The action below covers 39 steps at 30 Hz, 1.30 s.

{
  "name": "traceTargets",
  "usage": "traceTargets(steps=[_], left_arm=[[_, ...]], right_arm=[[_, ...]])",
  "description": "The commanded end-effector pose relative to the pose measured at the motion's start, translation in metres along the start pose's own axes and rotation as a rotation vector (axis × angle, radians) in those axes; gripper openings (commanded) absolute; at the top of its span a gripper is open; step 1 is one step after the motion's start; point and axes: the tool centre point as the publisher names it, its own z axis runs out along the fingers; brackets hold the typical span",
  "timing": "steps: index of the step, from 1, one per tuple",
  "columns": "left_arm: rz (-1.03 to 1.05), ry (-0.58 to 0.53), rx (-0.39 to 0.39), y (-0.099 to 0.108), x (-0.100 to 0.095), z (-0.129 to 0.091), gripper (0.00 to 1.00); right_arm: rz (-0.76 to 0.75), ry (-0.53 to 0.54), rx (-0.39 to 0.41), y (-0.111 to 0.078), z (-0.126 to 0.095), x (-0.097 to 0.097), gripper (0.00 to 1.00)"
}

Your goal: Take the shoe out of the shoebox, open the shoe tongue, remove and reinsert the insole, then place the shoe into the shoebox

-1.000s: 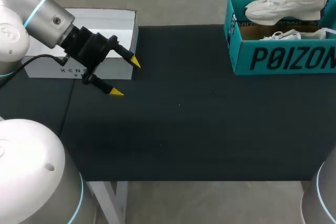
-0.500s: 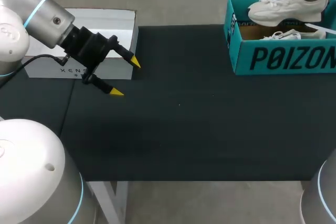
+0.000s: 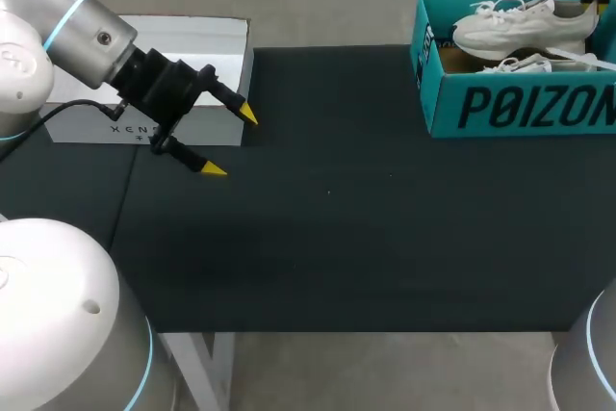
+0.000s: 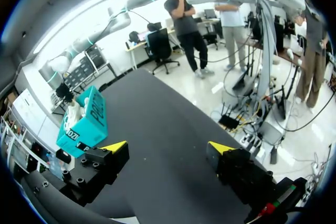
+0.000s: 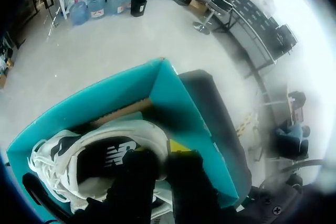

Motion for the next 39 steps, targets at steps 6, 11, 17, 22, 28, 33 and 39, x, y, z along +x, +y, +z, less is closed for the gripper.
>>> traceTargets(steps=[6, 11, 17, 22, 28, 33, 39], left_arm=[[0.0, 0.002, -0.002, 0.0, 0.0, 0.0, 1.0], [0.0, 0.002, -0.002, 0.0, 0.0, 0.0, 1.0], [0.0, 0.002, -0.002, 0.0, 0.0, 0.0, 1.0], [0.0, 0.002, -0.002, 0.0, 0.0, 0.0, 1.0], [0.0, 0.002, -0.002, 0.0, 0.0, 0.0, 1.0], [0.0, 0.002, -0.002, 0.0, 0.0, 0.0, 1.0], [0.0, 0.002, -0.002, 0.0, 0.0, 0.0, 1.0]], right_arm=[[0.019, 0.007, 0.02, 0.006, 0.022, 0.014, 0.0], [0.028, 0.016, 0.023, 0.001, 0.033, 0.017, 0.0], [0.02, 0.01, 0.03, -0.007, 0.043, 0.021, 0.0], [0.019, -0.001, 0.036, -0.013, 0.053, 0.022, 0.0], [0.025, -0.007, 0.045, -0.018, 0.058, 0.02, 0.0], [0.048, 0.022, 0.027, -0.018, 0.041, 0.012, 1.0], [0.052, 0.072, -0.009, -0.019, 0.003, 0.004, 1.0]])
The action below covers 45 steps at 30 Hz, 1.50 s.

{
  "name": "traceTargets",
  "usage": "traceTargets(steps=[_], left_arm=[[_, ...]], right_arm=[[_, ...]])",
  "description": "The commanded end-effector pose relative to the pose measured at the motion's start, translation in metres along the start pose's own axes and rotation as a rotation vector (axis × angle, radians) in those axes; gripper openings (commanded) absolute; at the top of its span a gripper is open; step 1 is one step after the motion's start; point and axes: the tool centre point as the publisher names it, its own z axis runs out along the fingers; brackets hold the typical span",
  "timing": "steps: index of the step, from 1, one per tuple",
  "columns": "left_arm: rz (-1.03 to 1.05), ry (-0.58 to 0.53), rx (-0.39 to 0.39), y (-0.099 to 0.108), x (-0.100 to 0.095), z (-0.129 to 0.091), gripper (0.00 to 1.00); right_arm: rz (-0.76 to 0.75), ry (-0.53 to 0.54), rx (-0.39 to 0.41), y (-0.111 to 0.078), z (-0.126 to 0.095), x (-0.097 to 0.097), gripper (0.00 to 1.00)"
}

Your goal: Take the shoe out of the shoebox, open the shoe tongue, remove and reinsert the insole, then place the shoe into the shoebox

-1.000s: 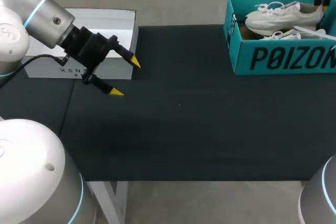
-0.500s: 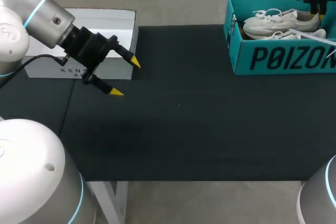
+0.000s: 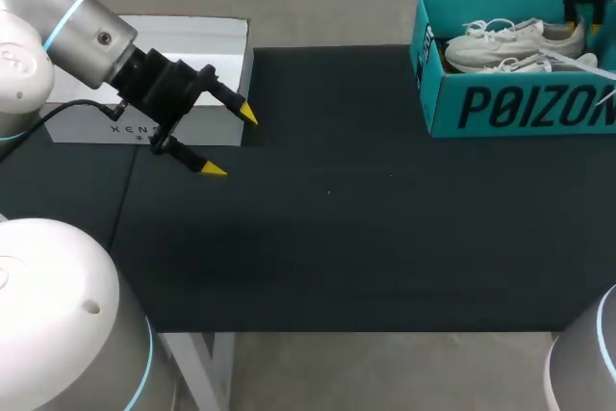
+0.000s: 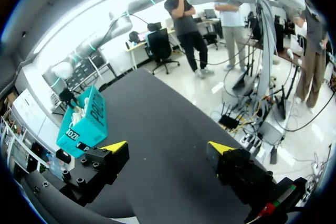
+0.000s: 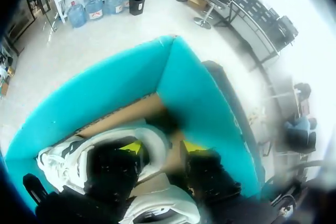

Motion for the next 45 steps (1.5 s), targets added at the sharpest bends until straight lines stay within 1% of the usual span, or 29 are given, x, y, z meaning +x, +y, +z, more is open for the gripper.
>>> traceTargets(steps=[1, 5, 8, 9, 17, 21, 29, 30, 32, 33, 34, 35, 36, 37, 38, 39, 40, 42, 43, 44, 45], left_arm=[[0.0, 0.002, -0.002, 0.0, 0.0, 0.0, 1.0], [0.0, 0.002, -0.002, 0.0, 0.0, 0.0, 1.0], [0.0, 0.002, -0.002, 0.0, 0.0, 0.0, 1.0], [0.0, 0.002, -0.002, 0.0, 0.0, 0.0, 1.0], [0.0, 0.002, -0.002, 0.0, 0.0, 0.0, 1.0], [0.0, 0.002, -0.002, 0.0, 0.0, 0.0, 1.0], [0.0, 0.002, -0.002, 0.0, 0.0, 0.0, 1.0], [-0.039, 0.003, -0.079, 0.005, -0.004, -0.011, 1.0], [-0.166, -0.035, -0.156, 0.017, -0.011, -0.033, 1.0], [-0.213, -0.052, -0.235, 0.021, -0.013, -0.044, 1.0], [-0.304, -0.065, -0.311, 0.026, -0.014, -0.054, 1.0], [-0.349, -0.057, -0.319, 0.029, -0.016, -0.062, 1.0], [-0.395, -0.047, -0.352, 0.031, -0.016, -0.068, 1.0], [-0.453, -0.026, -0.414, 0.036, -0.017, -0.074, 1.0], [-0.489, -0.01, -0.39, 0.038, -0.018, -0.077, 1.0], [-0.494, -0.019, -0.374, 0.038, -0.019, -0.079, 1.0], [-0.521, -0.018, -0.401, 0.041, -0.022, -0.082, 1.0], [-0.53, 0.005, -0.393, 0.043, -0.024, -0.08, 1.0], [-0.521, -0.027, -0.414, 0.042, -0.027, -0.08, 1.0], [-0.493, -0.048, -0.397, 0.039, -0.028, -0.08, 1.0], [-0.493, -0.048, -0.397, 0.039, -0.028, -0.08, 1.0]], right_arm=[[-0.006, 0.031, -0.022, -0.011, -0.039, -0.013, 1.0], [-0.034, 0.046, -0.015, -0.021, -0.065, -0.013, 1.0], [-0.054, 0.058, 0.013, -0.038, -0.08, -0.014, 1.0], [-0.058, 0.06, 0.011, -0.046, -0.084, -0.014, 1.0], [-0.058, 0.09, 0.046, -0.103, -0.098, -0.014, 1.0], [-0.048, 0.073, 0.051, -0.121, -0.104, -0.016, 1.0], [-0.048, 0.073, 0.051, -0.121, -0.104, -0.016, 1.0], [-0.048, 0.073, 0.051, -0.121, -0.104, -0.016, 1.0], [-0.048, 0.073, 0.051, -0.121, -0.104, -0.016, 1.0], [-0.048, 0.073, 0.051, -0.121, -0.104, -0.016, 1.0], [-0.048, 0.073, 0.051, -0.121, -0.104, -0.016, 1.0], [-0.048, 0.073, 0.051, -0.121, -0.104, -0.016, 1.0], [-0.048, 0.073, 0.051, -0.121, -0.104, -0.016, 1.0], [-0.048, 0.073, 0.051, -0.121, -0.104, -0.016, 1.0], [-0.048, 0.073, 0.051, -0.121, -0.104, -0.016, 1.0], [-0.048, 0.073, 0.051, -0.121, -0.104, -0.016, 1.0], [-0.048, 0.073, 0.051, -0.121, -0.104, -0.016, 1.0], [-0.048, 0.073, 0.051, -0.121, -0.104, -0.016, 1.0], [-0.048, 0.073, 0.051, -0.121, -0.104, -0.016, 1.0], [-0.048, 0.073, 0.051, -0.121, -0.104, -0.016, 1.0], [-0.048, 0.073, 0.051, -0.121, -0.104, -0.016, 1.0]])
